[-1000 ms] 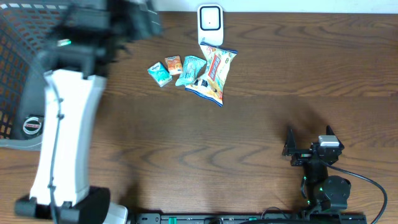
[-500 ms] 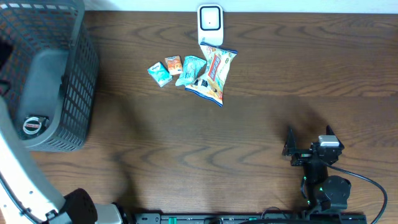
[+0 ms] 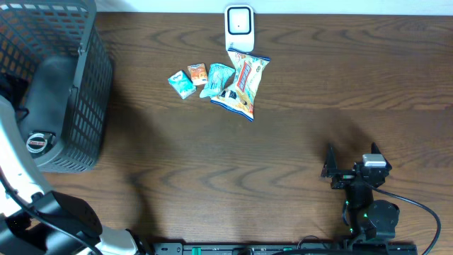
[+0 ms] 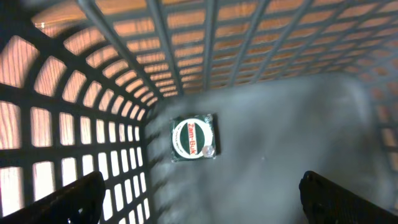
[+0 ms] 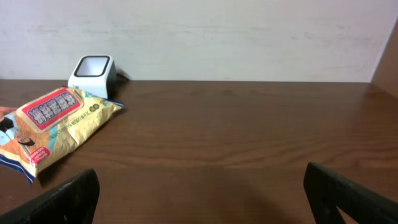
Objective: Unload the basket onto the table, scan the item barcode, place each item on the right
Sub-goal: 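Reach into the basket and grasp the green Zam-Buk tin with left gripper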
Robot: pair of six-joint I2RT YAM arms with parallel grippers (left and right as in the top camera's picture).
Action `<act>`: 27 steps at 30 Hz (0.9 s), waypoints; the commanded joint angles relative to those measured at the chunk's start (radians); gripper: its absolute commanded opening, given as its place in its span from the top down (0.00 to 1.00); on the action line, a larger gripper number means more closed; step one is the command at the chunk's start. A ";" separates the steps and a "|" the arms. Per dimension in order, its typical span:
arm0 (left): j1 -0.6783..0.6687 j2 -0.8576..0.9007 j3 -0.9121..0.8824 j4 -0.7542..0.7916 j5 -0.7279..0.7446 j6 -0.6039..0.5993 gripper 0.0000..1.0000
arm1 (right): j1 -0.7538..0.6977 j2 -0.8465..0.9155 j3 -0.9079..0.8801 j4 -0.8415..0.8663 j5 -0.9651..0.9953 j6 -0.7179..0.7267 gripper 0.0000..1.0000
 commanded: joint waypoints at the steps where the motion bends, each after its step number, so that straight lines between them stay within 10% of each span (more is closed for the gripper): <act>1: 0.003 0.008 -0.063 0.059 -0.060 -0.037 0.02 | -0.003 -0.006 -0.002 -0.005 0.008 0.011 0.01; 27: 0.007 0.274 -0.203 0.184 -0.063 -0.157 0.02 | -0.003 -0.006 -0.002 -0.004 0.008 0.011 0.01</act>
